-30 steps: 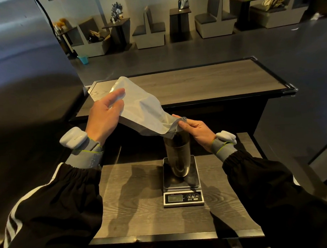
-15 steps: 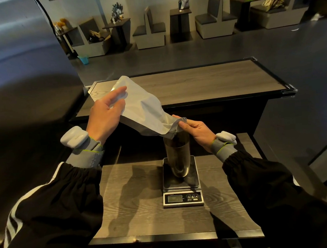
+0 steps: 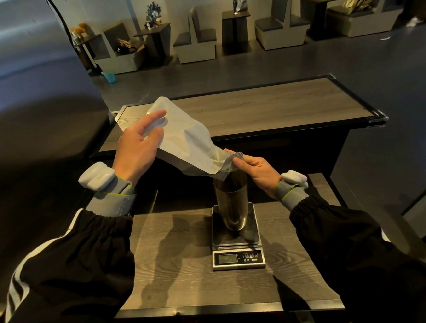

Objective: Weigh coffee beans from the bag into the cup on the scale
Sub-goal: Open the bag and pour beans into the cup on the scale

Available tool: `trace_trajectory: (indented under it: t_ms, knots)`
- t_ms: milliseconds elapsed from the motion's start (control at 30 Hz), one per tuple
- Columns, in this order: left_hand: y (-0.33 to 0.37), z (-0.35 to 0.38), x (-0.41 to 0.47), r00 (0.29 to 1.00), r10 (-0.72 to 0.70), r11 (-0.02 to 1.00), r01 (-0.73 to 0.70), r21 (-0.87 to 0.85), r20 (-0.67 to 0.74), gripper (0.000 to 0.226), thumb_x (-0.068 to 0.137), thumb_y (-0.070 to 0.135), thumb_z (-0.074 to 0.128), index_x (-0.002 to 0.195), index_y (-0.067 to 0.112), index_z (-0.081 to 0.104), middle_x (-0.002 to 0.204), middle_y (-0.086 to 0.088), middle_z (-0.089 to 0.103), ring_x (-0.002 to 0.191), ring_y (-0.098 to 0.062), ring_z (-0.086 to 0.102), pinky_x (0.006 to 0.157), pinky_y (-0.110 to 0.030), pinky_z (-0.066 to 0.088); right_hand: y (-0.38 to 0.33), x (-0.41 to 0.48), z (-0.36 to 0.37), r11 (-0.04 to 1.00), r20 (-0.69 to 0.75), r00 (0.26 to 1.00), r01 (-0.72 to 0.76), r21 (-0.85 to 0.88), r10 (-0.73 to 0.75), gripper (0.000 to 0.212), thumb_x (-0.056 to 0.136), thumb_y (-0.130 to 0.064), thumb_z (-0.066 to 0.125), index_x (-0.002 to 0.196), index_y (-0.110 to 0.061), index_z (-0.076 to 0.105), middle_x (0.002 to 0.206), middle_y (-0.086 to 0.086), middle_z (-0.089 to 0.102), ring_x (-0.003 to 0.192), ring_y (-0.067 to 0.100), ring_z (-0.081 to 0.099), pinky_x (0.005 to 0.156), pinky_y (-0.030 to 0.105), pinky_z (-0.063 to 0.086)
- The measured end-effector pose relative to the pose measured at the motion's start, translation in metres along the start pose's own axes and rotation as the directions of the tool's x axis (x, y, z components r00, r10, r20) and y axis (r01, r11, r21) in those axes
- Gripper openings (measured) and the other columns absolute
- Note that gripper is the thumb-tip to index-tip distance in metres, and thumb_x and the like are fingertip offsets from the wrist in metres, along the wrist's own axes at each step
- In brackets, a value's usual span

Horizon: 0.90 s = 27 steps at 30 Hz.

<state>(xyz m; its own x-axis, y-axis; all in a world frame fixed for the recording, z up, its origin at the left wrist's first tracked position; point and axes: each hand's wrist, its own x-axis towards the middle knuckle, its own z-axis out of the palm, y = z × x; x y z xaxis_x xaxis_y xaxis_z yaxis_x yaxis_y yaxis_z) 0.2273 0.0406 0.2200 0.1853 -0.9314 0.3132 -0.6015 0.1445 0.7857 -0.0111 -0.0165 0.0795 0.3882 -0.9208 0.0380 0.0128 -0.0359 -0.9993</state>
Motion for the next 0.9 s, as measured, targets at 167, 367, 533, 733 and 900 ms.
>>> trace_trajectory:
  t_ms: [167,367,533,733,900]
  knots:
    - [-0.0007,0.0012,0.0006,1.0,-0.007,1.0,0.007,-0.007,0.01,0.036,0.098,0.019,0.045,0.13,0.031,0.055,0.14,0.005,0.051,0.132,-0.015,0.04,0.106,-0.038,0.034,0.0019,0.0004,-0.0012,1.0,0.002,1.0,-0.003,-0.014,0.003,0.033,0.095,-0.025,0.05,0.127,-0.019,0.056,0.121,-0.025,0.056,0.107,-0.014,0.052,0.081,0.005,0.043]
    - [-0.0022,0.001,-0.0007,1.0,-0.01,1.0,0.01,-0.023,0.01,0.035,0.097,0.017,0.047,0.128,0.03,0.058,0.137,0.005,0.054,0.13,-0.014,0.042,0.106,-0.037,0.036,0.0044,0.0013,-0.0025,1.0,0.008,1.0,0.009,-0.012,-0.009,0.034,0.096,-0.023,0.05,0.128,-0.015,0.055,0.124,-0.019,0.056,0.11,-0.012,0.051,0.086,0.006,0.041]
    - [0.0001,0.0018,-0.0011,1.0,-0.018,0.999,0.018,-0.028,0.008,0.035,0.097,0.017,0.047,0.129,0.029,0.057,0.137,0.006,0.053,0.13,-0.013,0.04,0.105,-0.036,0.035,0.0047,0.0028,-0.0025,1.0,0.009,1.0,0.001,-0.029,-0.001,0.033,0.096,-0.024,0.049,0.127,-0.017,0.056,0.127,-0.02,0.054,0.113,-0.009,0.049,0.088,0.007,0.041]
    - [0.0038,0.0018,-0.0014,1.0,-0.02,1.0,0.02,-0.017,0.0,0.035,0.098,0.016,0.046,0.129,0.027,0.057,0.14,0.005,0.05,0.133,-0.016,0.038,0.106,-0.037,0.034,0.0045,0.0022,-0.0025,1.0,0.007,1.0,0.004,-0.023,-0.004,0.033,0.096,-0.021,0.049,0.128,-0.014,0.055,0.122,-0.022,0.056,0.109,-0.014,0.051,0.086,0.005,0.041]
    - [0.0038,0.0015,-0.0022,1.0,-0.021,1.0,0.021,-0.017,0.005,0.035,0.098,0.016,0.046,0.129,0.026,0.057,0.141,0.004,0.05,0.133,-0.016,0.037,0.107,-0.039,0.034,0.0042,0.002,-0.0024,1.0,0.011,1.0,-0.001,-0.026,0.001,0.034,0.096,-0.023,0.049,0.129,-0.016,0.055,0.12,-0.024,0.057,0.11,-0.012,0.052,0.085,0.006,0.042]
